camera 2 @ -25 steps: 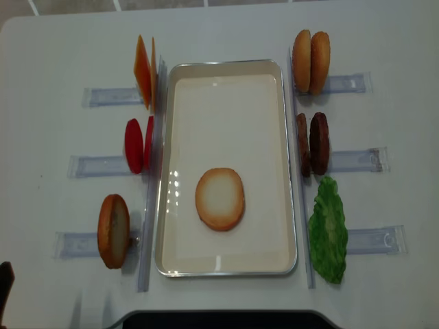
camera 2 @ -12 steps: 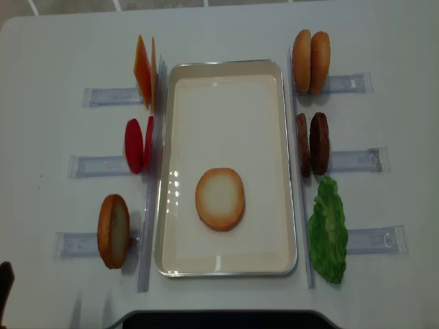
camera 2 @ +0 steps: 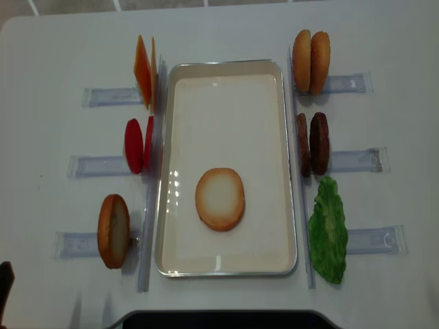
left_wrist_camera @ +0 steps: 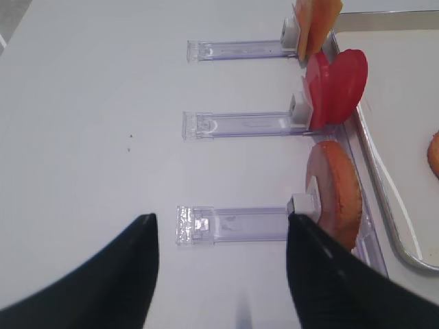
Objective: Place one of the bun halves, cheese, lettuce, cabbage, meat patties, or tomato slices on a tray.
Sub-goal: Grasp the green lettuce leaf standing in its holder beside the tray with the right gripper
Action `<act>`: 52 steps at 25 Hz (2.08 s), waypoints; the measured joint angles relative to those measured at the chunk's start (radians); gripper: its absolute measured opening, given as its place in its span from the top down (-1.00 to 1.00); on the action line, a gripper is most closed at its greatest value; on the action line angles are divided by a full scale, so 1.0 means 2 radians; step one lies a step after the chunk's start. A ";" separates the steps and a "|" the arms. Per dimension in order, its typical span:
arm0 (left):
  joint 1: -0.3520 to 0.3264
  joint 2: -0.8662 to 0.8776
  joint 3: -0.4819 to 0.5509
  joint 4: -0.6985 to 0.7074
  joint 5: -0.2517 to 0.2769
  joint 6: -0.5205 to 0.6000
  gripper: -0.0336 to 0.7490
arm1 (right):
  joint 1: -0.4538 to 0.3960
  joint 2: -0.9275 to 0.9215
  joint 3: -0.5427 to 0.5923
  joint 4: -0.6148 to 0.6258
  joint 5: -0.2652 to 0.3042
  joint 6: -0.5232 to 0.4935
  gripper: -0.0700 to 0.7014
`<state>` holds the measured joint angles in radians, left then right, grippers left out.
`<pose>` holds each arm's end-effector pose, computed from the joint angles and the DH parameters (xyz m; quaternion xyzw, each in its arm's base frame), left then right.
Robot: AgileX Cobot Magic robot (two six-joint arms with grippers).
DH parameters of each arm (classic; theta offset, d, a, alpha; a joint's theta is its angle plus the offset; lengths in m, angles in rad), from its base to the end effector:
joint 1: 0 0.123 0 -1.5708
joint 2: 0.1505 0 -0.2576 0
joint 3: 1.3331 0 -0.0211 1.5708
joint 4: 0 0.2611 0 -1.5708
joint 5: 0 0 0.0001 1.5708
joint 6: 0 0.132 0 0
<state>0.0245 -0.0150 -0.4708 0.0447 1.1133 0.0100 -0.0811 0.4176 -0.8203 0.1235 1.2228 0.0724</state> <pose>0.0657 0.0069 0.2492 -0.0076 0.8699 0.0308 0.4922 0.1018 0.0071 0.3155 0.0655 0.9094 0.0598 0.4063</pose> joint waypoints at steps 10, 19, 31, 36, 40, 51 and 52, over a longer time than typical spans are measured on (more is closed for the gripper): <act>0.000 0.000 0.000 0.000 0.000 0.000 -0.25 | 0.000 0.185 -0.032 0.052 -0.001 -0.007 -0.14; 0.000 0.000 0.000 0.000 0.000 0.000 -0.25 | 0.064 0.225 -0.032 0.052 -0.001 0.014 -0.14; 0.000 0.000 0.000 0.000 0.000 0.000 -0.25 | 0.440 0.240 -0.032 -0.059 -0.001 0.309 -0.14; 0.000 0.000 0.000 0.000 0.000 0.000 -0.25 | 0.539 0.297 -0.032 -0.108 -0.001 0.381 -0.16; 0.000 0.000 0.000 0.000 0.000 0.000 -0.25 | 0.548 0.328 -0.032 -0.116 -0.001 0.386 -0.29; 0.000 0.000 0.000 0.000 0.000 0.000 -0.25 | 0.485 0.332 -0.032 -0.120 -0.042 0.370 -0.39; 0.000 0.000 0.000 0.000 0.000 0.000 -0.25 | 0.477 0.333 -0.032 -0.116 -0.050 0.365 -0.39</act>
<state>0.0245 -0.0150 -0.4708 0.0447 1.1133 0.0106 0.8731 1.0842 -0.8846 -0.1079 1.1231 0.8019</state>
